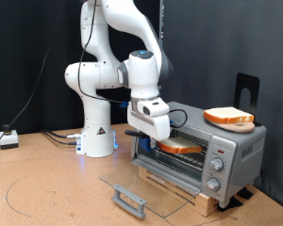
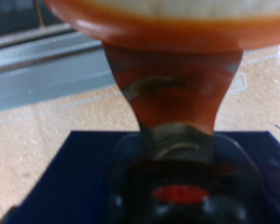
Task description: Make a piece of toast with the oven
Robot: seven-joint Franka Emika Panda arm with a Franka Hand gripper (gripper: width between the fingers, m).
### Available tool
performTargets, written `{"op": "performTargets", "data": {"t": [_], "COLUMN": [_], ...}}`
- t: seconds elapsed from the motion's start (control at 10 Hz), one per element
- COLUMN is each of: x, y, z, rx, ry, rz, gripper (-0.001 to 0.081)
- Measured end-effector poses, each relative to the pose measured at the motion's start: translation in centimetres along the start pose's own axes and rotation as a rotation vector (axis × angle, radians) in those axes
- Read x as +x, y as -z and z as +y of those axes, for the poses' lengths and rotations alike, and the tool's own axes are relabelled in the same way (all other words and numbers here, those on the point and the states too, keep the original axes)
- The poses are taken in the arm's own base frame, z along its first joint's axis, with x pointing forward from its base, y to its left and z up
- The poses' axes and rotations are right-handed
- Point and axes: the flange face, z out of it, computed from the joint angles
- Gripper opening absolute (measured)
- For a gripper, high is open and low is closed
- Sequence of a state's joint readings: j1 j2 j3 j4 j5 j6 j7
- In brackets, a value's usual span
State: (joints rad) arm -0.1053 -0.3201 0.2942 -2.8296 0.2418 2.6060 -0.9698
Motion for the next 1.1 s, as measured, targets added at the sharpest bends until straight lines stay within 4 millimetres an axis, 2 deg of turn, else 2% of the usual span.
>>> {"op": "performTargets", "data": {"t": [0.2,0.8,1.1], "x": [-0.5,-5.8,-6.9], "y": [0.6,1.7,1.7], "z": [0.5,4.0,4.7], "rx": [-0.015,0.007,0.009], "ry": [0.021,0.019,0.004], "rz": [0.006,-0.009,-0.008], "gripper": [0.0396,0.0396,0.0396]}}
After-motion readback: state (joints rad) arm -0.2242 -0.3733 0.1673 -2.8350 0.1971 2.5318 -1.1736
